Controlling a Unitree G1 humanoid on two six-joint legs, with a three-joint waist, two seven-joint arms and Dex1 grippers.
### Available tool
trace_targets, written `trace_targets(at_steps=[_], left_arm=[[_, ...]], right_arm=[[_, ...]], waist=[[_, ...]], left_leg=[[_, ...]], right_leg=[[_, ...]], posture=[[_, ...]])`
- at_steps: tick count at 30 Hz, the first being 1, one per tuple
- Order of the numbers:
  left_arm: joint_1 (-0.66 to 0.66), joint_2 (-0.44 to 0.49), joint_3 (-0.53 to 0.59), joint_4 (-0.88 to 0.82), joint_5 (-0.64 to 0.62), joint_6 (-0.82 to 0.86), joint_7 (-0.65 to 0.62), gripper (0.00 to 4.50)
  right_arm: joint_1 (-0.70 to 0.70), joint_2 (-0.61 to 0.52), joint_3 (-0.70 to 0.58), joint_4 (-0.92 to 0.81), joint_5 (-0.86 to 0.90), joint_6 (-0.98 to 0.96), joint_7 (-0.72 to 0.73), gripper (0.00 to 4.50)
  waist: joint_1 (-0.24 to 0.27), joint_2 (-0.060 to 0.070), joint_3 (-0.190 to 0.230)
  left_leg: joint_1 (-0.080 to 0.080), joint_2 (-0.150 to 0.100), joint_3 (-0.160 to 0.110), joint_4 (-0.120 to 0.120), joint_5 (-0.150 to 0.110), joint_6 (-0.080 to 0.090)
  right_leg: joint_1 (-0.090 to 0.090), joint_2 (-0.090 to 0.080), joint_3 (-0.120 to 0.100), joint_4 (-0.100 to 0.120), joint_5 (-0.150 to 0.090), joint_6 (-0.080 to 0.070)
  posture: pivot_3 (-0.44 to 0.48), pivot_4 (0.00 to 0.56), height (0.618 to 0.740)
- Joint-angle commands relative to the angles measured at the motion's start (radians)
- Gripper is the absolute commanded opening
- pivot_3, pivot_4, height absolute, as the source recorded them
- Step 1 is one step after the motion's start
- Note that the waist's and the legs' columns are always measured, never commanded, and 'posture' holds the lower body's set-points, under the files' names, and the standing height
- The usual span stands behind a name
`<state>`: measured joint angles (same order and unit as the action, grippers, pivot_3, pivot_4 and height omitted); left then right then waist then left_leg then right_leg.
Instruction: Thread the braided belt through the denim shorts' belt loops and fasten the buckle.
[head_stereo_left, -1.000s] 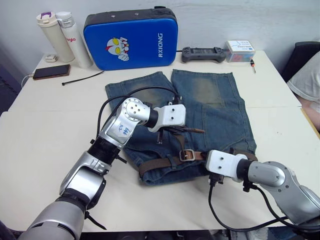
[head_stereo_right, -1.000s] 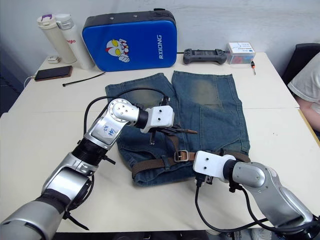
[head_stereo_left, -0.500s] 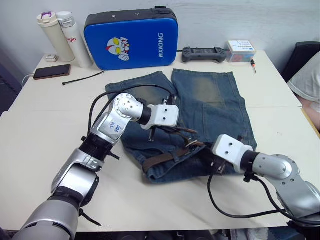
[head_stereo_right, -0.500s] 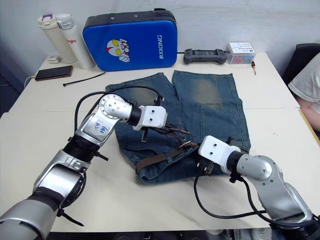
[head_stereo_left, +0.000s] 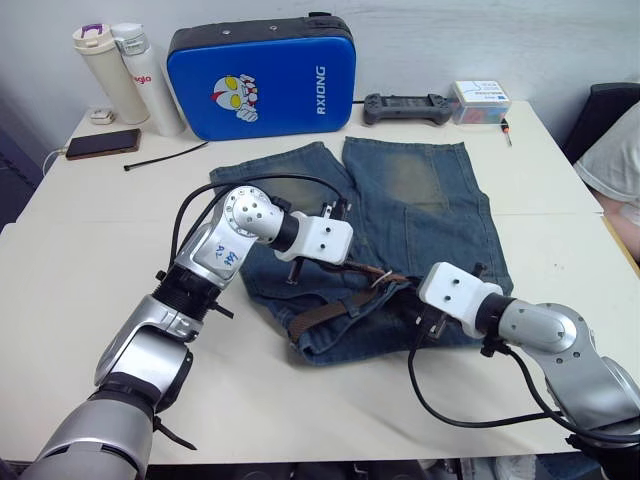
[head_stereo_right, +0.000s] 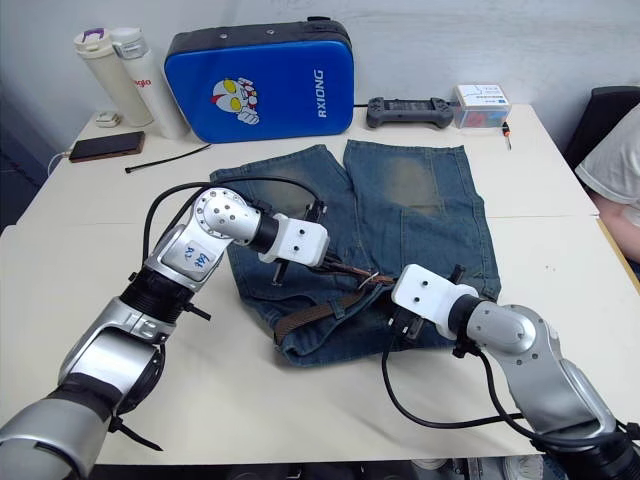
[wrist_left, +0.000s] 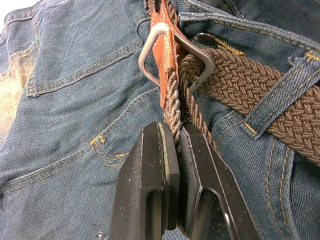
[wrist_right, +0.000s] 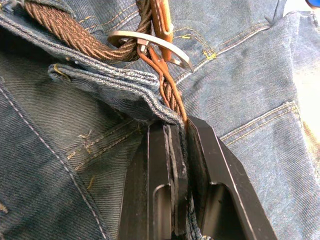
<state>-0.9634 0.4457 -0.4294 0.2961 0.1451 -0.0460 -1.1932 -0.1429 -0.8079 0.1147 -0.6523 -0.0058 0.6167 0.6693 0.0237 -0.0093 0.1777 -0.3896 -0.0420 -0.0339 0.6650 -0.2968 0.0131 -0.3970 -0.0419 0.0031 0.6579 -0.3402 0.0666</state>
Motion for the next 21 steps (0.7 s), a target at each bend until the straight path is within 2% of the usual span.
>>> trace_targets(at_steps=[1, 9, 21], left_arm=[[-0.028, -0.003, -0.018, 0.009, 0.027, -0.036, -0.005, 0.00], [-0.024, -0.019, -0.026, 0.026, 0.036, -0.030, -0.005, 0.00], [0.026, -0.129, -0.043, -0.091, 0.034, 0.176, 0.031, 0.00]], right_arm=[[-0.026, -0.003, -0.012, -0.058, -0.014, 0.003, -0.007, 0.07], [-0.020, -0.003, -0.003, -0.069, -0.015, 0.007, 0.003, 0.07], [-0.031, 0.015, 0.028, -0.077, -0.012, 0.013, 0.006, 0.07]], waist=[[0.000, 0.000, 0.000], [0.000, 0.000, 0.000], [-0.003, 0.000, 0.000]], left_leg=[[0.000, 0.000, 0.000, 0.000, 0.000, 0.000], [0.000, 0.000, 0.000, 0.000, 0.000, 0.000], [0.000, 0.001, 0.001, 0.000, 0.000, 0.000]], right_leg=[[0.000, 0.000, 0.000, 0.000, 0.000, 0.000], [0.000, 0.000, 0.000, 0.000, 0.000, 0.000], [-0.001, 0.001, 0.001, 0.001, 0.000, 0.000]], posture=[[0.000, 0.150, 0.740], [0.000, 0.150, 0.740], [0.000, 0.150, 0.740]])
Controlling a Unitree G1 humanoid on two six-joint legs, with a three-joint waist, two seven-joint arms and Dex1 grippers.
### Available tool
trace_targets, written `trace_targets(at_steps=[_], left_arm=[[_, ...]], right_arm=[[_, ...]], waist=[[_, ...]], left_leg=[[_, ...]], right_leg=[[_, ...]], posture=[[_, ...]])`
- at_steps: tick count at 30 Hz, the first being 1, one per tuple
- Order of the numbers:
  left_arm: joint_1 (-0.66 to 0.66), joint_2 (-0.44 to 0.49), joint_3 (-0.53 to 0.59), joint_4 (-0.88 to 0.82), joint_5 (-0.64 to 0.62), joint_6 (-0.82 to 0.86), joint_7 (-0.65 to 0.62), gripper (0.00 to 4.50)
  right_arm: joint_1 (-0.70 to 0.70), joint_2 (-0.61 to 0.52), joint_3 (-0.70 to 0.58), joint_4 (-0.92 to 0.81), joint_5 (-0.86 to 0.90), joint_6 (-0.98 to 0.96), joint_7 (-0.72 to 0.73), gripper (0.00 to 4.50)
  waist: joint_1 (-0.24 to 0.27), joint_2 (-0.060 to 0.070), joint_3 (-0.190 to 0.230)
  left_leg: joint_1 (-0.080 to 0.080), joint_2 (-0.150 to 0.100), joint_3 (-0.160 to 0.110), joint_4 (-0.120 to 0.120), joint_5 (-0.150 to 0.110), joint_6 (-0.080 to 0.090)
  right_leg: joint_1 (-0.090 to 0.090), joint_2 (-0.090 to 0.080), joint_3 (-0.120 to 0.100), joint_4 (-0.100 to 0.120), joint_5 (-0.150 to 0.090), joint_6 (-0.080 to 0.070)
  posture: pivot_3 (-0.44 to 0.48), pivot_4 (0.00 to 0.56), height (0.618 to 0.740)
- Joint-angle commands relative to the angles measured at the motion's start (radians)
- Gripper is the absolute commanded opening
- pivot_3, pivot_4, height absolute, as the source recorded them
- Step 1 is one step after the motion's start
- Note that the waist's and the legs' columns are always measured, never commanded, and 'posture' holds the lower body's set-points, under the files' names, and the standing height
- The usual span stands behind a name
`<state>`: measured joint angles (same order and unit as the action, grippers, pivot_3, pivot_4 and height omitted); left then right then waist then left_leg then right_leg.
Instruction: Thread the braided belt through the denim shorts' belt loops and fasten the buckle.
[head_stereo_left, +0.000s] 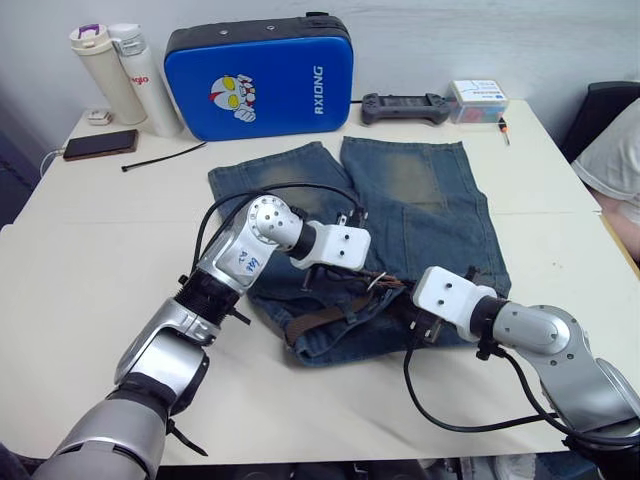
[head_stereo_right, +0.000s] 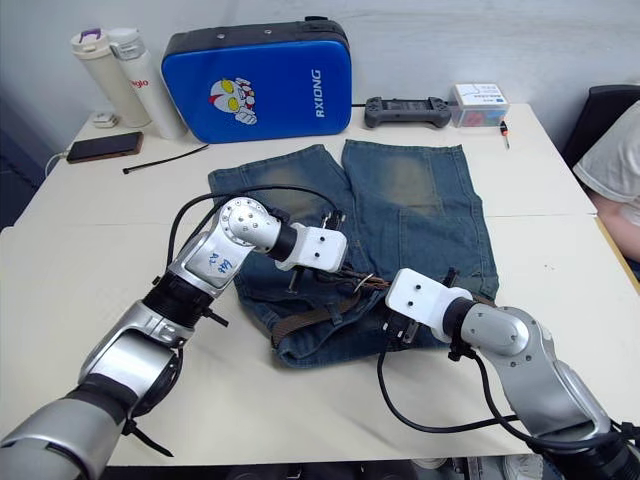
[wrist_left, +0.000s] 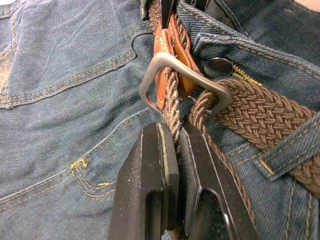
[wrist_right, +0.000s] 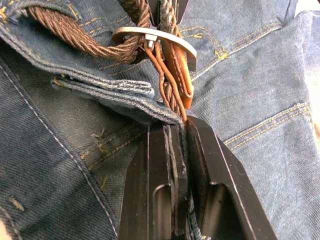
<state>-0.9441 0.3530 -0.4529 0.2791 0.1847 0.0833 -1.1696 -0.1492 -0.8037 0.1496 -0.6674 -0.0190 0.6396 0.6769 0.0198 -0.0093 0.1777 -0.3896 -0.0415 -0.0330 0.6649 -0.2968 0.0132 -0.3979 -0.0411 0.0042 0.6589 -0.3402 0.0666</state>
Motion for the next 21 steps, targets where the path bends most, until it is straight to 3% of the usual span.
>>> trace_targets(at_steps=[1, 13, 14, 21], left_arm=[[0.009, -0.044, -0.023, -0.081, -0.002, 0.071, 0.013, 0.00], [0.018, -0.151, -0.023, -0.148, -0.017, 0.325, 0.084, 0.00], [0.019, -0.151, -0.012, -0.158, -0.034, 0.354, 0.075, 0.88], [-0.007, -0.031, 0.069, -0.290, -0.155, 0.566, -0.065, 3.87]], right_arm=[[-0.026, 0.012, -0.006, -0.062, 0.003, -0.010, -0.001, 0.07], [-0.031, 0.020, 0.005, -0.062, 0.006, -0.005, 0.008, 0.07], [-0.030, 0.020, 0.005, -0.062, 0.006, -0.005, 0.010, 0.00], [-0.014, -0.005, -0.016, -0.048, 0.012, -0.008, 0.040, 0.00]], waist=[[0.002, 0.000, 0.000], [0.003, 0.000, 0.000], [0.004, 0.000, 0.000], [-0.003, 0.000, 0.000]], left_leg=[[0.000, 0.000, 0.000, 0.000, 0.000, 0.000], [0.000, 0.000, 0.001, 0.000, 0.000, 0.000], [0.000, 0.000, 0.001, 0.000, 0.000, 0.000], [0.000, 0.001, 0.001, 0.000, 0.000, 0.000]], right_leg=[[0.000, 0.000, 0.000, 0.000, 0.000, 0.000], [0.000, 0.000, 0.001, 0.000, 0.000, 0.000], [0.000, 0.000, 0.001, 0.000, 0.000, 0.000], [0.000, 0.000, 0.001, 0.001, 0.000, 0.000]], posture=[[0.000, 0.150, 0.740], [0.000, 0.150, 0.740], [0.000, 0.150, 0.740], [0.000, 0.150, 0.740]])
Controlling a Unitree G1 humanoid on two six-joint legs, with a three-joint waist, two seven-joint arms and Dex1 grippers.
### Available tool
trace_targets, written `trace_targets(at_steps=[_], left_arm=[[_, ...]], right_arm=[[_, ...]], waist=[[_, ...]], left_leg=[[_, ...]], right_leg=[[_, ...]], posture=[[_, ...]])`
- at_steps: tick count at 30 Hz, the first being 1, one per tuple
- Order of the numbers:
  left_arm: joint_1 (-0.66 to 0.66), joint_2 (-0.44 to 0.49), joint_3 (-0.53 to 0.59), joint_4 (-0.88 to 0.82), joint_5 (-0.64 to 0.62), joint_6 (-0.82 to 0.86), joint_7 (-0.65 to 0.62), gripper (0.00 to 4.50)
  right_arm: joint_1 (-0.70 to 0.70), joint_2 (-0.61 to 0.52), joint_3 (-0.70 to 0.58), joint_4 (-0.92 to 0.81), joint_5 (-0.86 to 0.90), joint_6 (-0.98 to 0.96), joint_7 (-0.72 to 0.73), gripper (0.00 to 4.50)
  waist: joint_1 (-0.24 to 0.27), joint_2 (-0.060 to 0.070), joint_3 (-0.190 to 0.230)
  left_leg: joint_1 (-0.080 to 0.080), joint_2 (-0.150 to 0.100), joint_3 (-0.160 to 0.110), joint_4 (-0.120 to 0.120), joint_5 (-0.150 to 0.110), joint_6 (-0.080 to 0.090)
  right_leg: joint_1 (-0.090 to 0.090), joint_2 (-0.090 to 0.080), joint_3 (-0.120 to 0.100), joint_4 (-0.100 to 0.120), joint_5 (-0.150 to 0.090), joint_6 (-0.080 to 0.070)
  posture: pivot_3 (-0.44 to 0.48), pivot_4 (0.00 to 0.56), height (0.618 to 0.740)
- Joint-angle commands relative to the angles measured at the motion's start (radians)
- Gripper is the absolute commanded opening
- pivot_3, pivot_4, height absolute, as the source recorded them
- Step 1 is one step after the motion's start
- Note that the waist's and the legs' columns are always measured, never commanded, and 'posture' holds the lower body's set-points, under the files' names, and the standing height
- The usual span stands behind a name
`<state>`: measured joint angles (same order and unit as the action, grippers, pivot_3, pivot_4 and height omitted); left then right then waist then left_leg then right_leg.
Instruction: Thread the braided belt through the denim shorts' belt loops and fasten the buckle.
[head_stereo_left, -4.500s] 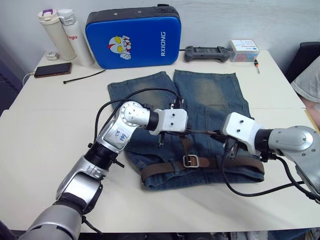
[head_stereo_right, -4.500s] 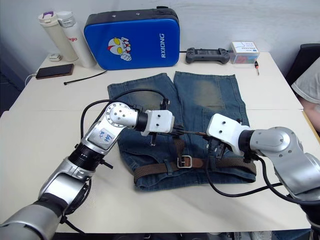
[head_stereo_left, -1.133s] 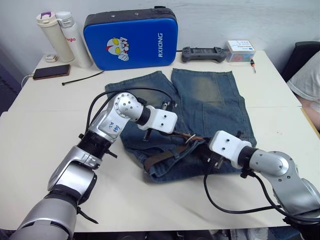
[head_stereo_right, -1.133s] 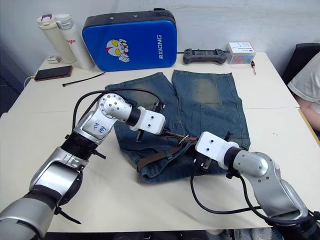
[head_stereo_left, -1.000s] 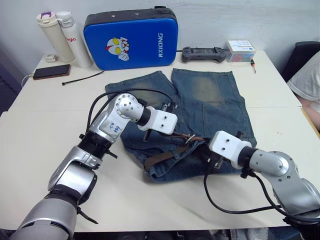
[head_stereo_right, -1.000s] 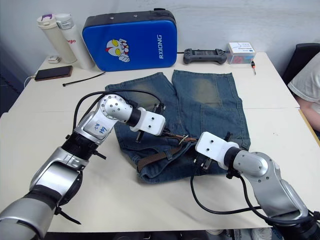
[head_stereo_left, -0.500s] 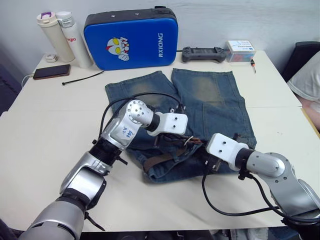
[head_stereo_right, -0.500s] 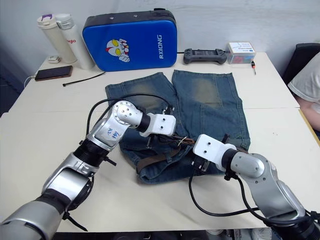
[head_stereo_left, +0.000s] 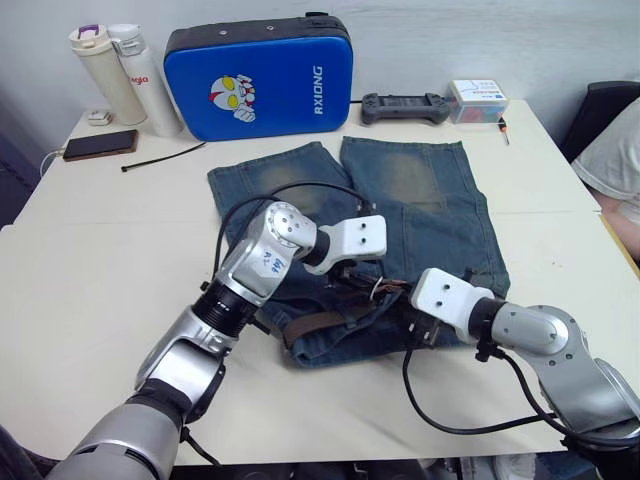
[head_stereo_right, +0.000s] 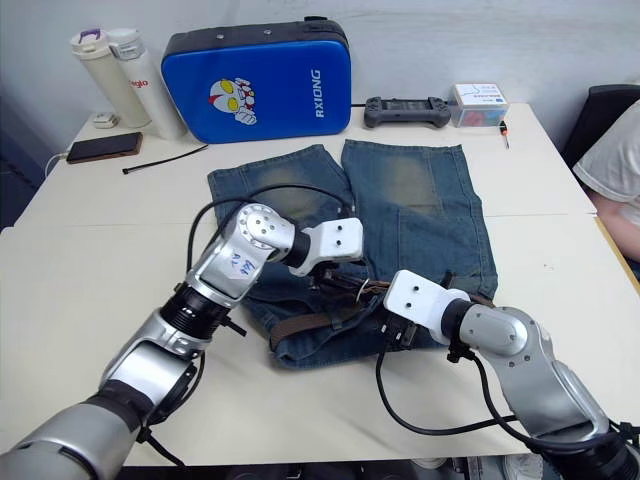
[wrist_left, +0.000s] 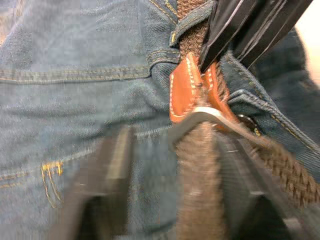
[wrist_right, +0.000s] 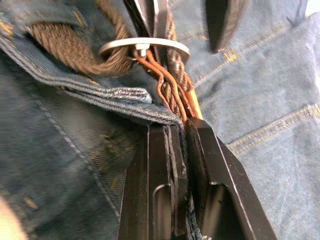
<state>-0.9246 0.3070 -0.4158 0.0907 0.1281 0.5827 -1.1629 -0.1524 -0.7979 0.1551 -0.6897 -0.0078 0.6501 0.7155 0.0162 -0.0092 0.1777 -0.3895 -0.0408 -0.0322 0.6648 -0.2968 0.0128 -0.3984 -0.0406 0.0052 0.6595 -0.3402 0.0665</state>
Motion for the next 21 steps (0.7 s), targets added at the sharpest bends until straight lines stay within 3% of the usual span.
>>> trace_targets(at_steps=[1, 14, 17, 21], left_arm=[[-0.021, 0.046, 0.043, -0.124, -0.114, 0.089, -0.088, 4.33], [0.122, 0.233, 0.182, -0.356, -0.383, 0.329, -0.081, 4.45], [0.194, 0.312, 0.141, -0.400, -0.384, 0.326, -0.071, 3.60], [0.237, 0.334, 0.080, -0.380, -0.340, 0.282, -0.003, 1.72]], right_arm=[[-0.010, -0.014, -0.026, -0.023, 0.003, -0.019, 0.006, 0.00], [0.016, -0.030, -0.054, -0.040, 0.039, 0.000, 0.050, 0.00], [0.024, -0.040, -0.065, -0.043, 0.043, -0.001, 0.054, 0.00], [0.024, -0.039, -0.056, -0.046, 0.043, 0.000, 0.052, 0.00]], waist=[[0.002, 0.000, 0.000], [0.001, 0.000, 0.000], [-0.003, 0.000, 0.000], [0.007, 0.000, 0.000]], left_leg=[[0.000, 0.000, 0.000, 0.000, 0.000, 0.000], [0.000, 0.000, 0.000, 0.000, 0.000, 0.000], [0.001, 0.000, 0.000, 0.000, 0.000, 0.000], [0.001, 0.000, 0.000, 0.000, 0.000, 0.000]], right_leg=[[0.000, 0.000, 0.000, 0.000, 0.000, 0.000], [0.000, 0.000, 0.000, 0.000, 0.000, 0.000], [0.000, 0.000, 0.000, 0.000, 0.000, 0.000], [0.000, -0.001, 0.000, 0.000, 0.000, 0.000]], posture=[[0.000, 0.150, 0.740], [0.000, 0.150, 0.740], [0.000, 0.150, 0.740], [0.000, 0.150, 0.740]])
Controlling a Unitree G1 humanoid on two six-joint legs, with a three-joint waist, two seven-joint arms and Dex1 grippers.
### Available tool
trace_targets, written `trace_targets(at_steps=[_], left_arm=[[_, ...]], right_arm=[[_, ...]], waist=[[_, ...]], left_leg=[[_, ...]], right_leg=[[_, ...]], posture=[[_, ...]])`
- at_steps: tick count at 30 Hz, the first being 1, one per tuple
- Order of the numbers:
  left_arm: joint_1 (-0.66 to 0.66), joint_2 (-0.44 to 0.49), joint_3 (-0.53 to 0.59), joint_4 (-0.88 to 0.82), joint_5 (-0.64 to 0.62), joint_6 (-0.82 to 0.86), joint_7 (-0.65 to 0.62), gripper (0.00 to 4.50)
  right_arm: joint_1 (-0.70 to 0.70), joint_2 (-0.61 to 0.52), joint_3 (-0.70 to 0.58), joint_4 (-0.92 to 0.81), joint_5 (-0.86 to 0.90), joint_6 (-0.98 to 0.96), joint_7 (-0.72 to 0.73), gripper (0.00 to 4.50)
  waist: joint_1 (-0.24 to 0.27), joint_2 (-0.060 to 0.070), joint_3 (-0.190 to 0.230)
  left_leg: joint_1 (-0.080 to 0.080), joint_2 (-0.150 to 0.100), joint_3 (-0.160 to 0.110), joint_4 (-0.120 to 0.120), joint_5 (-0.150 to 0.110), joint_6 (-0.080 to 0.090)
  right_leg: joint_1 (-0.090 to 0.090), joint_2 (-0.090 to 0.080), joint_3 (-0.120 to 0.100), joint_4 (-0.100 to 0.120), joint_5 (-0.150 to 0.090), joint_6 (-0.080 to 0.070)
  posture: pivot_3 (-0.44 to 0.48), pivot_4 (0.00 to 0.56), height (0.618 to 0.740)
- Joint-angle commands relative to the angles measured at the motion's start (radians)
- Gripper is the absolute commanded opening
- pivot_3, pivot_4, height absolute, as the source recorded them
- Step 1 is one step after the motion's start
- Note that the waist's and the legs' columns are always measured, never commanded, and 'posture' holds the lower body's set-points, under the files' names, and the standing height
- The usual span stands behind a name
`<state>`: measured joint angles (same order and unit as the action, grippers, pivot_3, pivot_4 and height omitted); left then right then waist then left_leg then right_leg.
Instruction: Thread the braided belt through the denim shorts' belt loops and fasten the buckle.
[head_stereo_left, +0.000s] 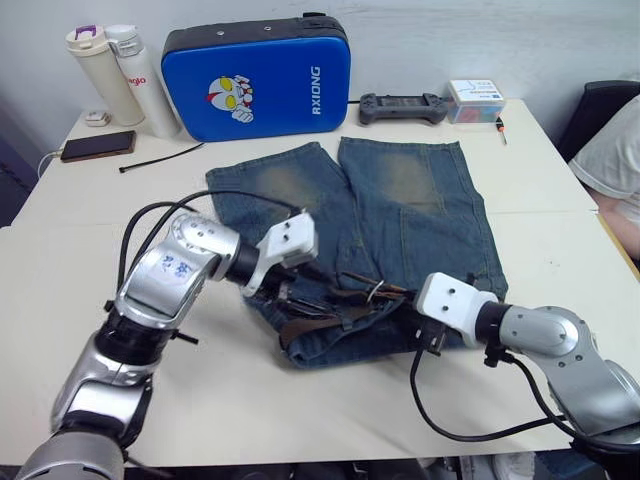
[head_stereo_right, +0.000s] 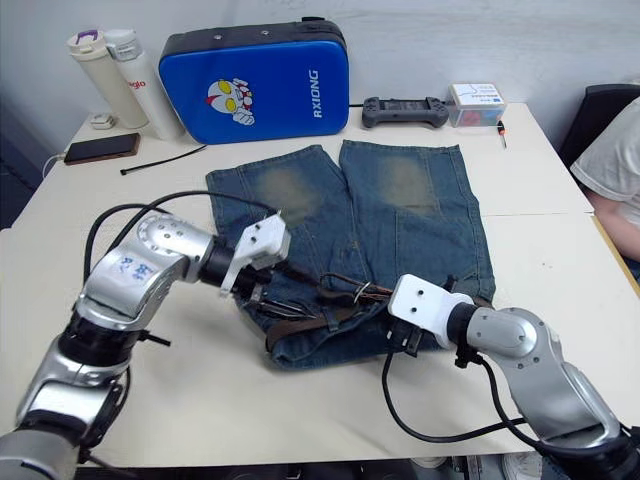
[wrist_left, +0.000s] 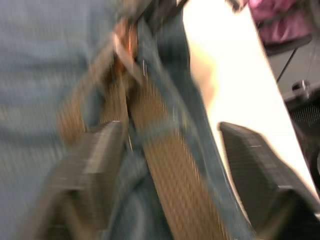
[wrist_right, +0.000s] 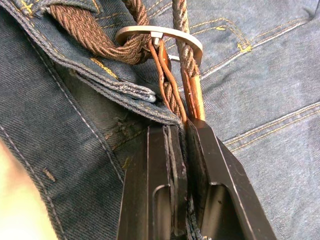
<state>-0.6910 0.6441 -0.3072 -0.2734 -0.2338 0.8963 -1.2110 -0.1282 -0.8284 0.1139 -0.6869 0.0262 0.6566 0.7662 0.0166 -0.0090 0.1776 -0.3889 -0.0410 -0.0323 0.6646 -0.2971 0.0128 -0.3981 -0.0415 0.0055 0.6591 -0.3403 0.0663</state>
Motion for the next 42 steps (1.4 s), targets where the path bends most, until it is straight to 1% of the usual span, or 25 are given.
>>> trace_targets(at_steps=[1, 3, 4, 12, 16, 18, 20, 21, 23, 27, 28, 30, 34, 37, 38, 42], left_arm=[[0.007, -0.005, -0.042, -0.007, 0.032, -0.042, 0.062, 1.23], [0.013, -0.018, -0.050, 0.004, 0.026, -0.045, 0.086, 0.31], [0.016, -0.027, -0.060, 0.010, 0.025, -0.044, 0.098, 0.06], [0.076, -0.041, -0.169, 0.025, 0.044, -0.071, 0.129, 0.06], [0.111, -0.020, -0.240, 0.058, 0.109, -0.144, 0.145, 0.06], [0.111, -0.024, -0.241, 0.074, 0.115, -0.160, 0.149, 0.06], [0.110, -0.030, -0.238, 0.088, 0.113, -0.168, 0.150, 0.00], [0.108, -0.033, -0.237, 0.096, 0.114, -0.173, 0.152, 0.00], [0.105, -0.037, -0.237, 0.114, 0.119, -0.186, 0.156, 0.00], [0.096, -0.041, -0.227, 0.139, 0.124, -0.205, 0.164, 0.00], [0.094, -0.040, -0.224, 0.141, 0.124, -0.209, 0.164, 0.00], [0.094, -0.037, -0.217, 0.137, 0.119, -0.209, 0.163, 0.00], [0.105, -0.030, -0.206, 0.114, 0.109, -0.200, 0.164, 0.00], [0.117, -0.026, -0.195, 0.091, 0.102, -0.188, 0.169, 0.00], [0.122, -0.023, -0.190, 0.083, 0.100, -0.182, 0.172, 0.00], [0.134, -0.006, -0.165, 0.051, 0.085, -0.142, 0.173, 0.00]], right_arm=[[0.000, -0.008, -0.014, -0.050, 0.009, -0.005, 0.001, 0.00], [-0.002, -0.007, -0.013, -0.051, 0.010, -0.003, 0.000, 0.00], [-0.002, -0.006, -0.013, -0.053, 0.010, -0.001, -0.001, 0.00], [0.004, -0.012, -0.014, -0.079, 0.015, 0.024, 0.003, 0.00], [0.017, -0.026, -0.030, -0.097, 0.020, 0.044, 0.014, 0.00], [0.039, -0.045, -0.059, -0.115, 0.056, 0.064, 0.046, 0.00], [0.063, -0.067, -0.098, -0.139, 0.097, 0.078, 0.079, 0.89], [0.075, -0.079, -0.119, -0.152, 0.120, 0.090, 0.098, 1.19], [0.103, -0.108, -0.175, -0.180, 0.185, 0.131, 0.143, 2.08], [0.104, -0.156, -0.326, -0.203, 0.337, 0.225, 0.223, 4.06], [0.087, -0.165, -0.361, -0.194, 0.372, 0.249, 0.234, 4.44], [0.067, -0.179, -0.390, -0.178, 0.397, 0.254, 0.227, 4.44], [-0.030, -0.166, -0.343, -0.104, 0.392, 0.251, 0.156, 4.44], [-0.109, -0.114, -0.265, -0.062, 0.412, 0.288, 0.099, 4.44], [-0.124, -0.089, -0.249, -0.054, 0.436, 0.330, 0.083, 4.44], [-0.169, -0.015, -0.233, -0.027, 0.491, 0.436, 0.018, 4.44]], waist=[[0.008, 0.000, 0.000], [0.008, 0.000, 0.000], [0.007, 0.000, 0.000], [0.004, 0.000, 0.000], [0.006, 0.000, 0.000], [0.007, 0.001, -0.001], [0.008, 0.000, -0.001], [0.009, 0.000, -0.001], [0.008, 0.000, -0.002], [0.008, 0.000, -0.002], [0.008, 0.000, -0.002], [0.008, 0.000, -0.002], [0.007, -0.001, -0.002], [0.007, -0.001, -0.003], [0.006, -0.001, -0.003], [0.005, -0.001, -0.002]], left_leg=[[0.000, 0.000, 0.000, 0.000, 0.000, 0.000], [-0.001, 0.000, 0.000, 0.001, 0.000, 0.001], [-0.001, 0.000, 0.000, 0.001, 0.000, 0.001], [0.000, 0.000, 0.000, 0.000, 0.000, 0.000], [0.000, 0.000, 0.000, 0.000, 0.000, 0.001], [0.000, 0.000, 0.000, 0.000, 0.000, 0.001], [0.001, 0.000, 0.000, 0.000, 0.000, 0.001], [0.001, 0.000, 0.000, 0.000, -0.001, 0.001], [0.001, 0.000, 0.000, 0.000, -0.001, 0.002], [0.004, 0.000, 0.000, 0.000, -0.003, 0.005], [0.004, 0.000, 0.000, 0.001, -0.003, 0.005], [0.004, 0.000, 0.000, 0.001, -0.003, 0.005], [0.005, 0.000, 0.000, 0.000, -0.003, 0.006], [0.005, 0.000, 0.000, 0.000, -0.003, 0.005], [0.005, 0.000, 0.000, 0.000, -0.003, 0.005], [0.004, 0.000, 0.000, 0.000, -0.002, 0.004]], right_leg=[[0.000, 0.000, 0.000, 0.000, 0.000, 0.000], [0.000, 0.000, 0.000, -0.001, 0.000, 0.000], [0.000, 0.000, 0.000, 0.000, 0.000, 0.000], [0.000, 0.000, 0.000, 0.000, 0.000, 0.000], [0.000, 0.000, 0.000, 0.000, 0.000, 0.000], [0.001, 0.000, 0.000, -0.001, 0.000, 0.000], [0.002, 0.000, 0.000, -0.001, 0.000, 0.000], [0.002, 0.000, 0.000, -0.001, 0.000, 0.000], [0.003, 0.000, 0.000, -0.002, 0.000, 0.000], [0.005, 0.000, 0.000, -0.003, 0.000, 0.000], [0.005, -0.001, 0.000, -0.004, 0.000, 0.000], [0.005, -0.001, 0.000, -0.004, 0.000, 0.000], [0.005, -0.001, 0.000, -0.004, 0.000, 0.000], [0.005, -0.001, 0.000, -0.004, 0.000, 0.000], [0.004, -0.001, 0.000, -0.004, 0.000, 0.000], [0.004, -0.001, 0.000, -0.004, 0.000, 0.000]], posture=[[0.000, 0.150, 0.740], [0.000, 0.150, 0.740], [0.000, 0.150, 0.740], [0.000, 0.150, 0.740], [0.000, 0.150, 0.740], [0.000, 0.150, 0.740], [0.000, 0.150, 0.740], [0.000, 0.150, 0.740], [0.000, 0.150, 0.740], [0.000, 0.150, 0.740], [0.000, 0.150, 0.740], [0.000, 0.150, 0.740], [0.000, 0.150, 0.740], [0.000, 0.150, 0.740], [0.000, 0.150, 0.740], [0.000, 0.150, 0.740]])
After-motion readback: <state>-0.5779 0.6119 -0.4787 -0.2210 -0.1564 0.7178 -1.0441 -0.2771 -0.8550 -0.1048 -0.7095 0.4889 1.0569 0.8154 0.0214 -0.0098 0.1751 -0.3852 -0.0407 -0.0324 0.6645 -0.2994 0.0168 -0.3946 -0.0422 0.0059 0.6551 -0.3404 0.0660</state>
